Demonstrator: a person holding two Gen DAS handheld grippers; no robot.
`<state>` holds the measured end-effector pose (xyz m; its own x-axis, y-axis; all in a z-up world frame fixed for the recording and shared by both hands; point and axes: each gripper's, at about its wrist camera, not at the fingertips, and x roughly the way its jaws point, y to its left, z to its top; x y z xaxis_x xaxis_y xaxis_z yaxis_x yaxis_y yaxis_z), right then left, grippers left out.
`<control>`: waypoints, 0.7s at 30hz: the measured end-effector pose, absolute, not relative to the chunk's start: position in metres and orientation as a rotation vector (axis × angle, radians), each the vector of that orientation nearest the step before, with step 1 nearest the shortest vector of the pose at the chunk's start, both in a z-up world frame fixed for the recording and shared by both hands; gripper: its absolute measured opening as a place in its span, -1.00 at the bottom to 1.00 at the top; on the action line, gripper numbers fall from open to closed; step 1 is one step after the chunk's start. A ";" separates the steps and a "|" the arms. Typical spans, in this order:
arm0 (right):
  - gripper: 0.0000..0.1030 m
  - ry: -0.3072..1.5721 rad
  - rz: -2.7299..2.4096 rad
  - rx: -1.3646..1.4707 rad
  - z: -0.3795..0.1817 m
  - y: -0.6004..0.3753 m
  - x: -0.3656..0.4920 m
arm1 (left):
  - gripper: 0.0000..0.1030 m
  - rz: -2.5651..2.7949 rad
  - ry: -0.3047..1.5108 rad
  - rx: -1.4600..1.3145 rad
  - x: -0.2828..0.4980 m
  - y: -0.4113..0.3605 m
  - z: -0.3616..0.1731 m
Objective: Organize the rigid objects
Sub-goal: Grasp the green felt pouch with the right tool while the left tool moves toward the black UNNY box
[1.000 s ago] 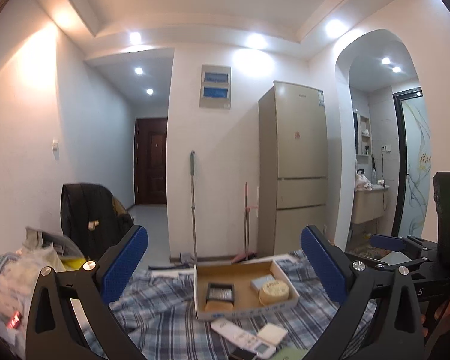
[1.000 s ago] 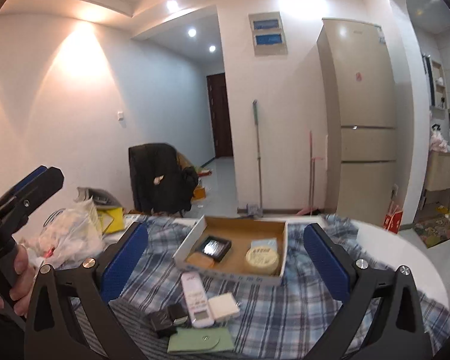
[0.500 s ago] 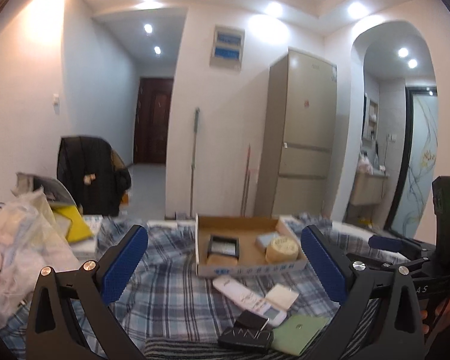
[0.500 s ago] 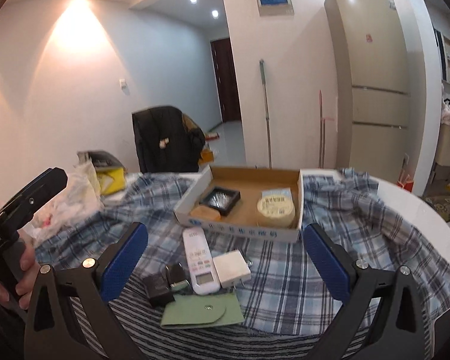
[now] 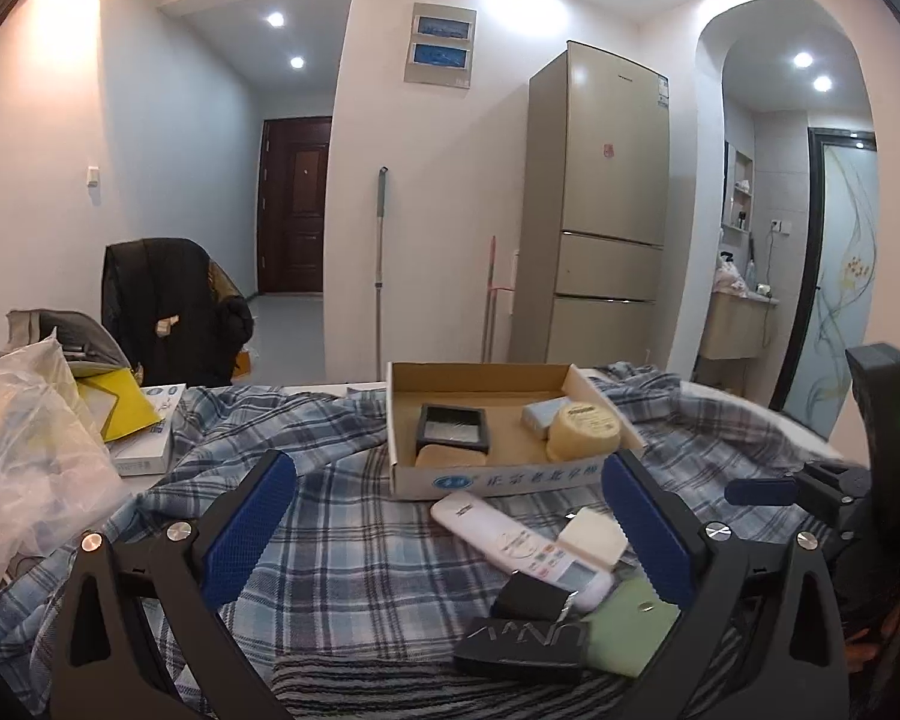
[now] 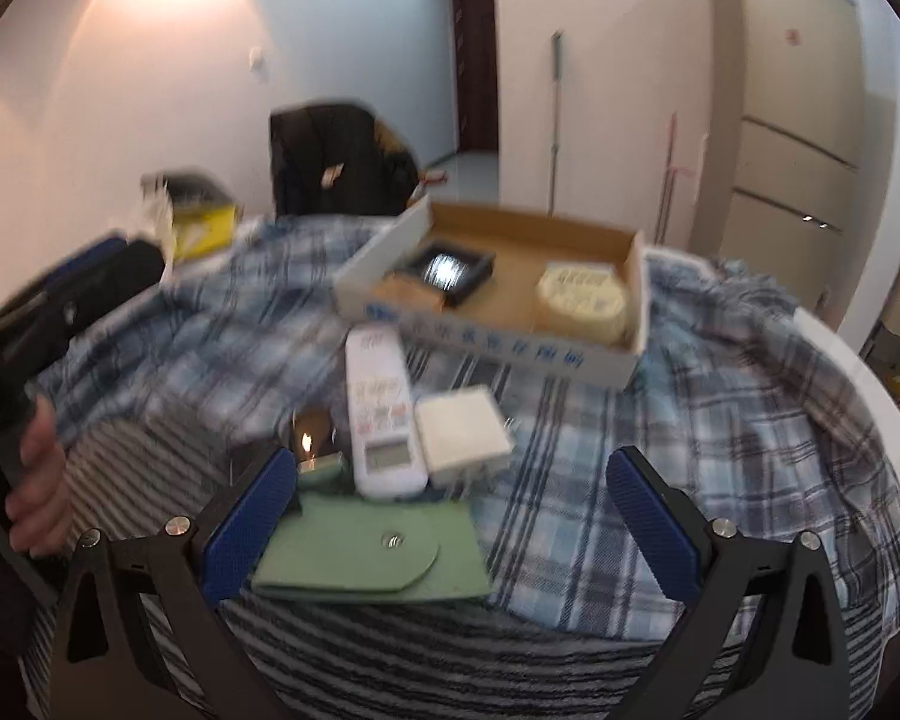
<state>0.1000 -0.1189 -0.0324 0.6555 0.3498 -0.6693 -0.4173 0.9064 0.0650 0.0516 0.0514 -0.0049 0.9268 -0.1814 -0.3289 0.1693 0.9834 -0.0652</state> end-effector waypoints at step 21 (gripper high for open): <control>0.87 0.971 0.562 -0.100 -0.071 -0.102 0.108 | 1.00 -0.179 0.431 -0.099 0.069 0.063 -0.023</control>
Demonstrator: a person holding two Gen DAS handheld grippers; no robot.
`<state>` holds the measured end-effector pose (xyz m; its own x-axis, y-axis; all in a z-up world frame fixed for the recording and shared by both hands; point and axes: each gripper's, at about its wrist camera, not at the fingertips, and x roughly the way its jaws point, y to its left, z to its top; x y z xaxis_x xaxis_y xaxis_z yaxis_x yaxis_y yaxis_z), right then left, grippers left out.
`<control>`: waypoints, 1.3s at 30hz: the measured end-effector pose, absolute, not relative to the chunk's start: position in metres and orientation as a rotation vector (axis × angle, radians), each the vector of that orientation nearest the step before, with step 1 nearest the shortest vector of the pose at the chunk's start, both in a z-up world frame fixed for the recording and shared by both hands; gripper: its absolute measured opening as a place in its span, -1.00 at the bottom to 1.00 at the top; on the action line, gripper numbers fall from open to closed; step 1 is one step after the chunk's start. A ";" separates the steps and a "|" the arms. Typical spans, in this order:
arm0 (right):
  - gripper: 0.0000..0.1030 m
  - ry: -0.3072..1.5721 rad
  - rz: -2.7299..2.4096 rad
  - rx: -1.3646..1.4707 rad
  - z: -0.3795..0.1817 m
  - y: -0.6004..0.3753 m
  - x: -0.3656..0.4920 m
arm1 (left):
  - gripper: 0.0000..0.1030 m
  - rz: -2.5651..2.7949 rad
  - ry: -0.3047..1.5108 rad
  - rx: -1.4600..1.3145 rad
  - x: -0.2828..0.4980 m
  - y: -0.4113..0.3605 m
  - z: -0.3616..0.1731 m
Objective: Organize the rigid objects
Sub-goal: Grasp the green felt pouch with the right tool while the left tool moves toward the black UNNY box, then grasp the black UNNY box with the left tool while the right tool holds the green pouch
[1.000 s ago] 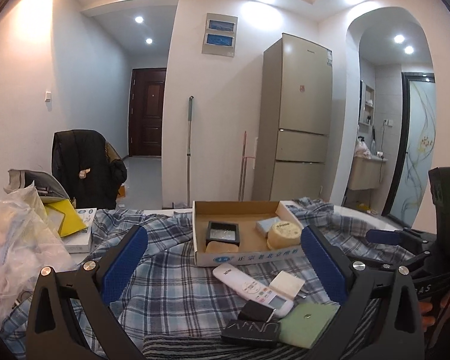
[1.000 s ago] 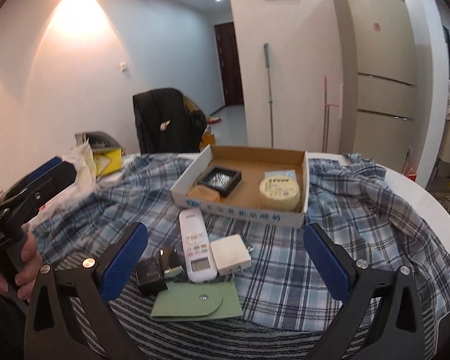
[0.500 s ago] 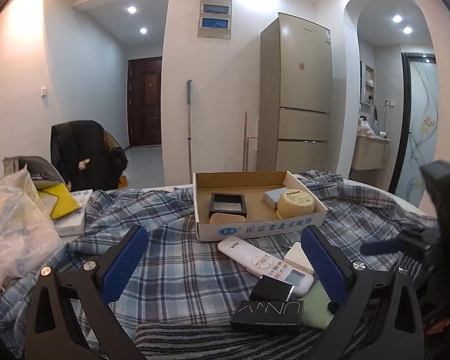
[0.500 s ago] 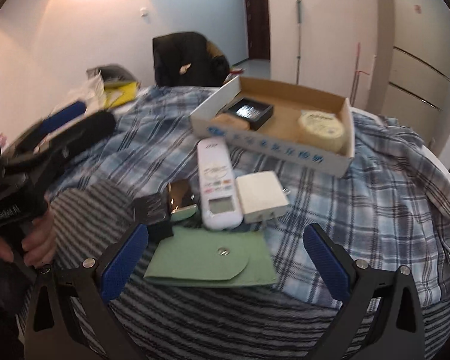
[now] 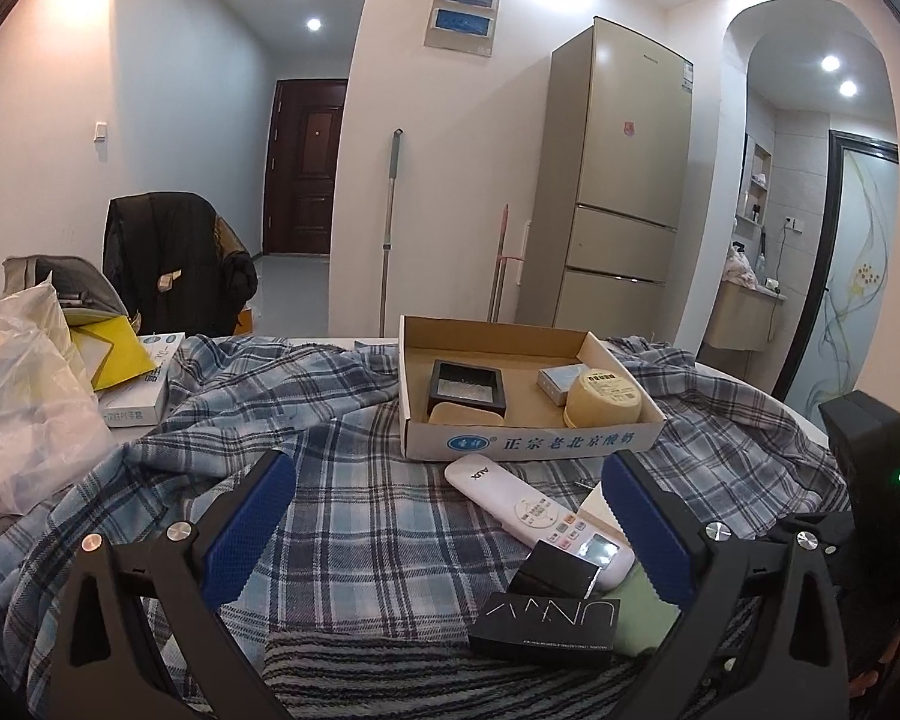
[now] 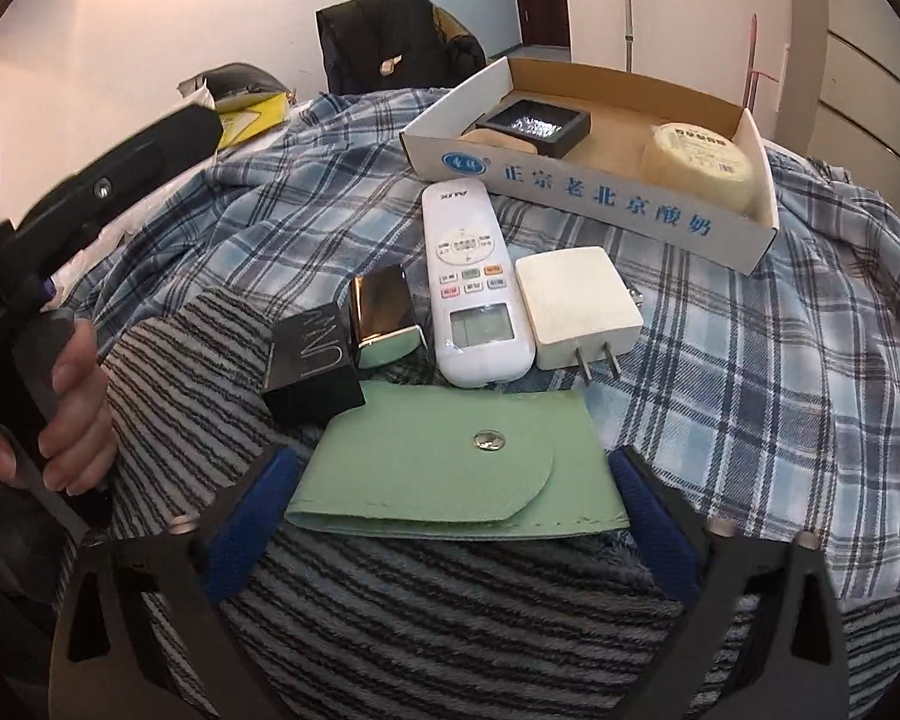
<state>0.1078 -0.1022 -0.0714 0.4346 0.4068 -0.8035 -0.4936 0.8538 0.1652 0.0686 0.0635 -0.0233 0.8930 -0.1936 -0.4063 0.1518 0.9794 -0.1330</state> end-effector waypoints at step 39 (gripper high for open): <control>0.86 0.837 0.368 -0.020 -0.039 -0.149 0.120 | 0.39 -0.570 0.962 0.102 0.104 0.011 -0.088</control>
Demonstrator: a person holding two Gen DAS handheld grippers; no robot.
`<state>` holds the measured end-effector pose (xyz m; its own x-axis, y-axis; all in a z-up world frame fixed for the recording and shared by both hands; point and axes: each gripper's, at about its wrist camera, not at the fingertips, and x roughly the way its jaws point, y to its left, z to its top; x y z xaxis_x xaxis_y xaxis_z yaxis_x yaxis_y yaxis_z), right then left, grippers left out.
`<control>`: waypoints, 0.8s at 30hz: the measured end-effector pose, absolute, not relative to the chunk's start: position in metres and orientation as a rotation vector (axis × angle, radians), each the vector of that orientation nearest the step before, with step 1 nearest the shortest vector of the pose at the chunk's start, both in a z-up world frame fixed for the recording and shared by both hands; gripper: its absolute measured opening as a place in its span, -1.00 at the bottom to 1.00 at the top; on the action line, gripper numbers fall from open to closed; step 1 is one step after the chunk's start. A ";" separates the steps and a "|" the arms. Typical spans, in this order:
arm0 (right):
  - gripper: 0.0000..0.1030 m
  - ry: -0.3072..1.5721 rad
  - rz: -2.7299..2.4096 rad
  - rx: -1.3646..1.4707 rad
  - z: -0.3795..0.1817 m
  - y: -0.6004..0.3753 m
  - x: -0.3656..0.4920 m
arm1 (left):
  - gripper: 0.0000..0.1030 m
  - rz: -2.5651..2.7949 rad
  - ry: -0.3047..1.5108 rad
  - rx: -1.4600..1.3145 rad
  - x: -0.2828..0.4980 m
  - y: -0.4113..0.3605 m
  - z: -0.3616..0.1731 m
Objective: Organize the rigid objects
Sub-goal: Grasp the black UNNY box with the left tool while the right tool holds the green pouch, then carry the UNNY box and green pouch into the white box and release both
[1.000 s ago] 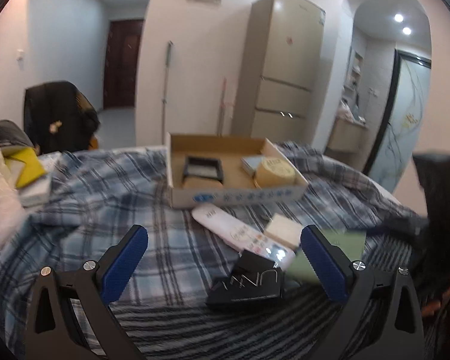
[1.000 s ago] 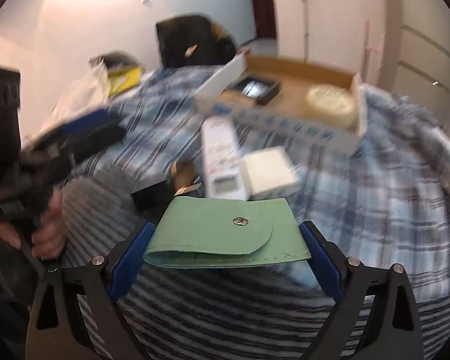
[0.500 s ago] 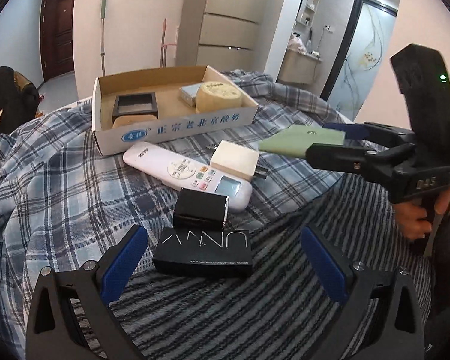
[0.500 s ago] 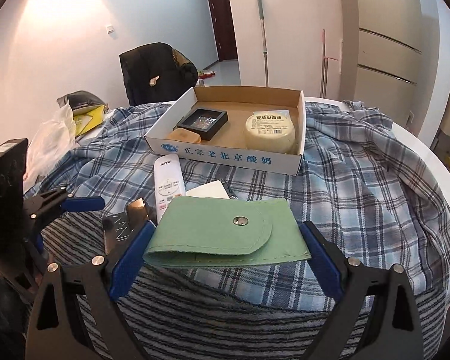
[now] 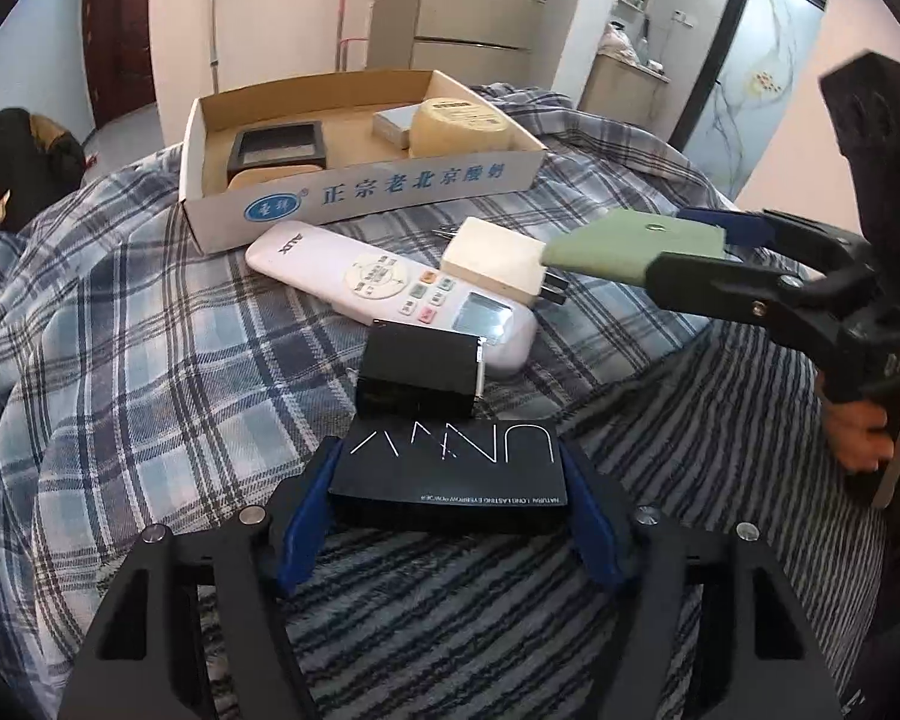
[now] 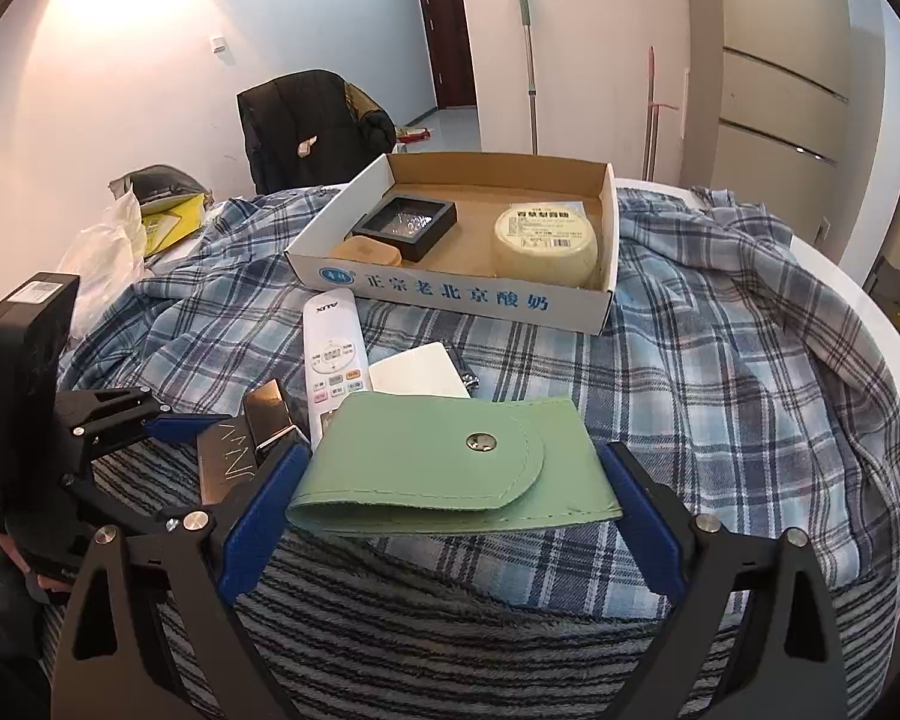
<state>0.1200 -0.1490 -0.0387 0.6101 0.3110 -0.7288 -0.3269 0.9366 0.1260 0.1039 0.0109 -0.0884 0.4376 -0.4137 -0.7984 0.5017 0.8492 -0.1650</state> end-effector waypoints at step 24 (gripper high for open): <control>0.86 0.683 0.147 0.038 -0.004 -0.190 0.121 | 0.38 -0.219 0.674 0.050 0.088 0.035 -0.003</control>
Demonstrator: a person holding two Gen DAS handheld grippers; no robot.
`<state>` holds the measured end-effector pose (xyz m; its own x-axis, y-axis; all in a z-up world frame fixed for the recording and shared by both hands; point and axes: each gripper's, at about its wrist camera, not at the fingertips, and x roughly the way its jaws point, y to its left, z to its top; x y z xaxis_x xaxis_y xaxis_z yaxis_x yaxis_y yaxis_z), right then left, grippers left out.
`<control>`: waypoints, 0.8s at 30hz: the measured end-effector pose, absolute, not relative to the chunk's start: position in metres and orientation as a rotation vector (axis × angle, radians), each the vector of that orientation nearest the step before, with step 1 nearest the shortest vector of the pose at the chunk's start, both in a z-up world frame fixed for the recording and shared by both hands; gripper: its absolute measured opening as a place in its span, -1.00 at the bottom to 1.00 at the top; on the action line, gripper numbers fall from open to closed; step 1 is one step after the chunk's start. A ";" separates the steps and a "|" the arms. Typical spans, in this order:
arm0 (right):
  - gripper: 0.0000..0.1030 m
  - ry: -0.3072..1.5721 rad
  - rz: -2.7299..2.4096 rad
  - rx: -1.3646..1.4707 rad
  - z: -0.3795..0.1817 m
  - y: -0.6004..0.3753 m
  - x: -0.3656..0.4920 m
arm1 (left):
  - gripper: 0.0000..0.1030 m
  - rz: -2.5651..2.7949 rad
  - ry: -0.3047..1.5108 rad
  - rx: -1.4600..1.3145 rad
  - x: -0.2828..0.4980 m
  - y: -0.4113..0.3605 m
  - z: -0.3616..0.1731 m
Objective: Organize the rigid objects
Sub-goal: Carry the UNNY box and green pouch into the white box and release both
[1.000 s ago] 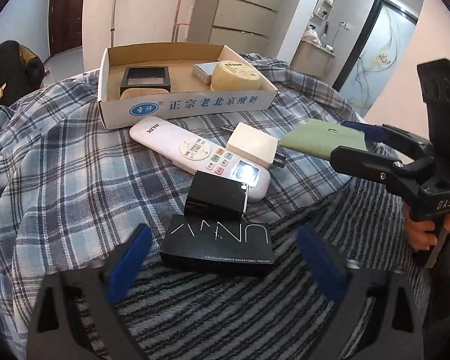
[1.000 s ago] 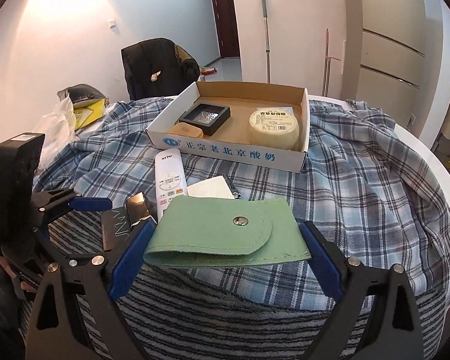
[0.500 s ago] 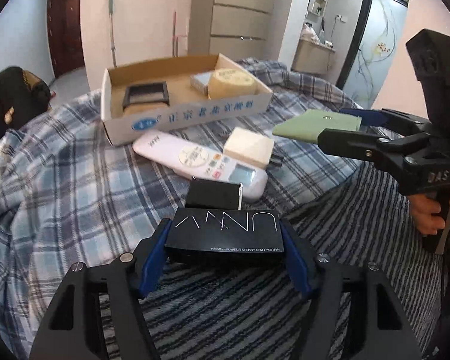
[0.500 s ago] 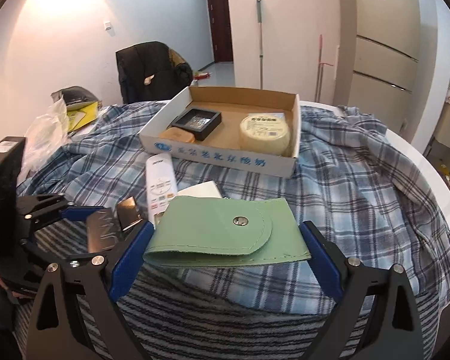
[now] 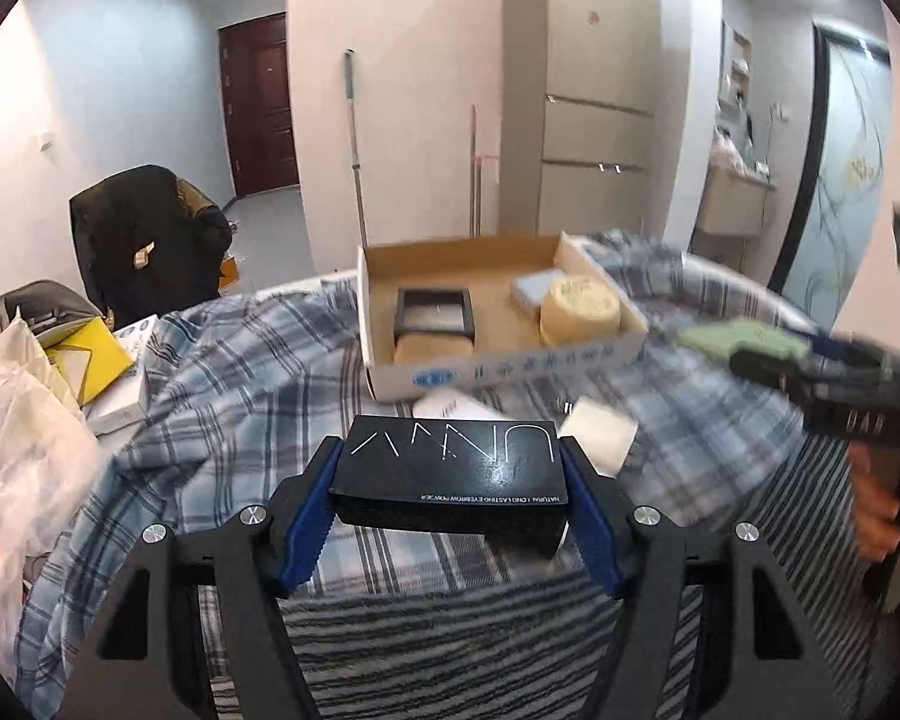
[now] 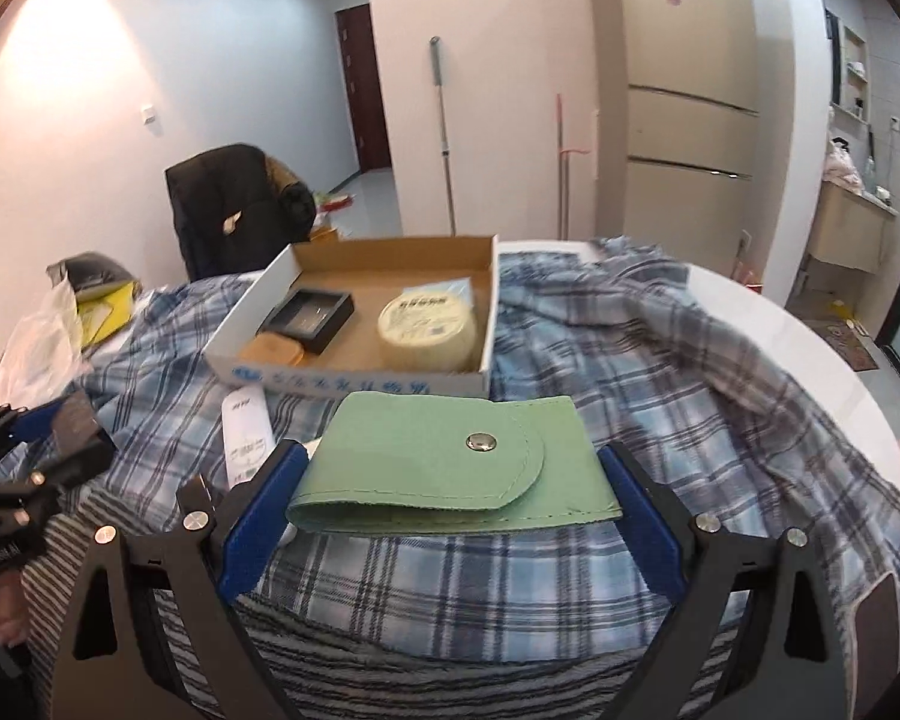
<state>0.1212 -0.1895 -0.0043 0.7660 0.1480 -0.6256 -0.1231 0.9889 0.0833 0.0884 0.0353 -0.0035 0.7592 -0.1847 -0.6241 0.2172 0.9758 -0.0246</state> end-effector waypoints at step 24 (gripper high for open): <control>0.86 0.705 0.106 0.262 0.077 -0.176 0.273 | 0.38 -0.117 0.625 -0.194 0.244 0.019 0.067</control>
